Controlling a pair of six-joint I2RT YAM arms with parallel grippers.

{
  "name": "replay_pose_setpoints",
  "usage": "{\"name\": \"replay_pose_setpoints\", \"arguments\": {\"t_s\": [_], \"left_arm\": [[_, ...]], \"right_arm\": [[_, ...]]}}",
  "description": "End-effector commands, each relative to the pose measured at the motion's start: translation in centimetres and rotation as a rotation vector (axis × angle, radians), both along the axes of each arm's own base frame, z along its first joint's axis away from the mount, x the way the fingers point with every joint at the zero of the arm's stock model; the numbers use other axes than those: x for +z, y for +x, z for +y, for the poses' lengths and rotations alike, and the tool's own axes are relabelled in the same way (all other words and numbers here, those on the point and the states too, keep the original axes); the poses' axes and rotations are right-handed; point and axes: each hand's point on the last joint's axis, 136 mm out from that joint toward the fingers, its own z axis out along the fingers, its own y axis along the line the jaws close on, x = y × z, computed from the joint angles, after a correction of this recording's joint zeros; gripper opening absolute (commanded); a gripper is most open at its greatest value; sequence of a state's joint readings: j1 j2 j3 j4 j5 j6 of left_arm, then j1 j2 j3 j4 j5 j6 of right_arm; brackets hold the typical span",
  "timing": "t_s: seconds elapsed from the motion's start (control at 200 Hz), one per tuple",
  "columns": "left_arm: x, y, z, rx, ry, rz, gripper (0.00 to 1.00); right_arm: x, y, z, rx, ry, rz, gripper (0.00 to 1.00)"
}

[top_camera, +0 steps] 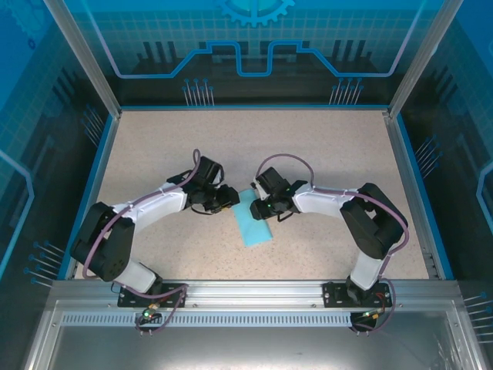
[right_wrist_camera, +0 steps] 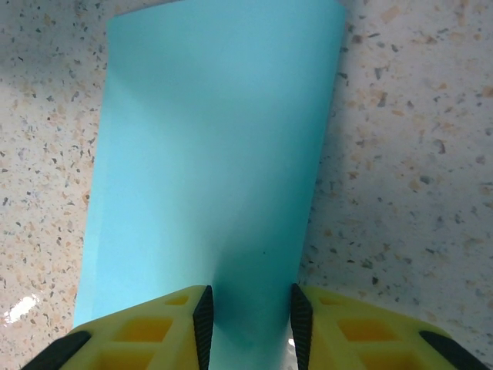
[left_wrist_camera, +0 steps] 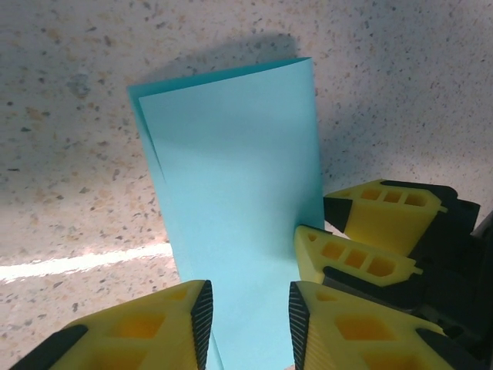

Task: Fold a paper plane with a square sheet of paper (pick it up from the middle)
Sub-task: Fold the square sheet of paper in half at the center of the table.

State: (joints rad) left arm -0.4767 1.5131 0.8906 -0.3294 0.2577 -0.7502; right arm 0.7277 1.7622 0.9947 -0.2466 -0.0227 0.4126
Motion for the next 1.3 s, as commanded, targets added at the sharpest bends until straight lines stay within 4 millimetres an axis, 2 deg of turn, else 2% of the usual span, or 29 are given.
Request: {"name": "replay_pose_setpoints", "arguments": {"t_s": [0.0,0.34,0.54,1.045,1.295], "left_arm": [[0.0,-0.5,1.0,0.014,0.016,-0.002,0.35],[-0.2,-0.8,1.2,0.019,0.010,0.009,0.39],[-1.1,-1.1,1.2,0.037,-0.001,0.028,0.40],[-3.2,-1.4,0.8,0.050,-0.017,0.062,0.36],[-3.5,-1.3,0.4,0.040,-0.024,0.065,0.36]], "right_arm": [[-0.4,-0.2,0.5,-0.012,-0.015,0.021,0.35],[-0.9,-0.2,0.7,-0.038,-0.032,0.038,0.35],[-1.0,-0.6,0.9,-0.024,-0.025,0.037,0.36],[-1.2,-1.0,1.3,-0.040,-0.025,0.053,0.37],[-1.4,-0.9,0.9,-0.085,-0.039,0.068,0.37]]}}
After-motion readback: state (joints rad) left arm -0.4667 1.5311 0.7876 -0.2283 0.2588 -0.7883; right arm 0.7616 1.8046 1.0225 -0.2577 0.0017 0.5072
